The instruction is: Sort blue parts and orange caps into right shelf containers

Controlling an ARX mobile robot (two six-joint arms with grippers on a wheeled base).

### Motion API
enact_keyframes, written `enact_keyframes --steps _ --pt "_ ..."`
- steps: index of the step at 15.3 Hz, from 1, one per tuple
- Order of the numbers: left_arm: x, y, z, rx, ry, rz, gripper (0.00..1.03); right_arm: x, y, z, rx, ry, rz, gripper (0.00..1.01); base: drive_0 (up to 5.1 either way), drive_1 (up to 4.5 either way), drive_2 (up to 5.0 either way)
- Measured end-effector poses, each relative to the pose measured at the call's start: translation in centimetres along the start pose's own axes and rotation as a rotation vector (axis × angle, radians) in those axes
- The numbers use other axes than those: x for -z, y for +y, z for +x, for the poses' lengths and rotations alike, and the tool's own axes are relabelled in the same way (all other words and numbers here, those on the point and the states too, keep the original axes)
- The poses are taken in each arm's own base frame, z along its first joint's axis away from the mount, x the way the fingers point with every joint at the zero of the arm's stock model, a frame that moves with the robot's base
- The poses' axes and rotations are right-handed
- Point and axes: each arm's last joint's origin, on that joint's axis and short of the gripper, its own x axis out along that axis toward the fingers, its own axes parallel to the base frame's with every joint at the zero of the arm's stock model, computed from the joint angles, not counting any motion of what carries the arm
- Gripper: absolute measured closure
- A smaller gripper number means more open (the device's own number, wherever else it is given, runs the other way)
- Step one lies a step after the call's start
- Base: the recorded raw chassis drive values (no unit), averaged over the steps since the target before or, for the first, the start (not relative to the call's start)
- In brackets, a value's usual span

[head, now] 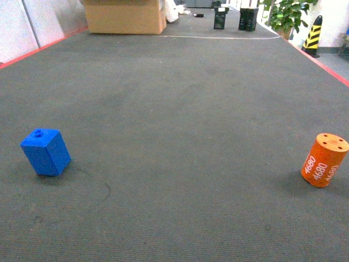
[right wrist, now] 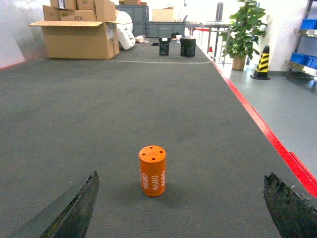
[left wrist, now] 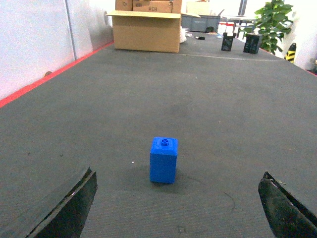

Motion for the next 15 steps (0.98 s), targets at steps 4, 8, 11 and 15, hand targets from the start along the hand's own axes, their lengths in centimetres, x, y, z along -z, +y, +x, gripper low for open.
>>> enact_keyframes --steps 4,8,11,15 --pt "0.00 0.00 0.00 0.000 0.000 0.000 0.05 0.00 0.00 0.00 0.000 0.000 0.000 0.03 0.0 0.00 0.0" --pt "0.00 0.00 0.00 0.000 0.000 0.000 0.05 0.00 0.00 0.00 0.000 0.000 0.000 0.03 0.0 0.00 0.0" --pt "0.00 0.00 0.00 0.000 0.000 0.000 0.05 0.00 0.00 0.00 0.000 0.000 0.000 0.03 0.0 0.00 0.0" --pt "0.00 0.00 0.00 0.000 0.000 0.000 0.05 0.43 0.18 0.40 -0.048 0.162 -0.058 0.03 0.0 0.00 0.0"
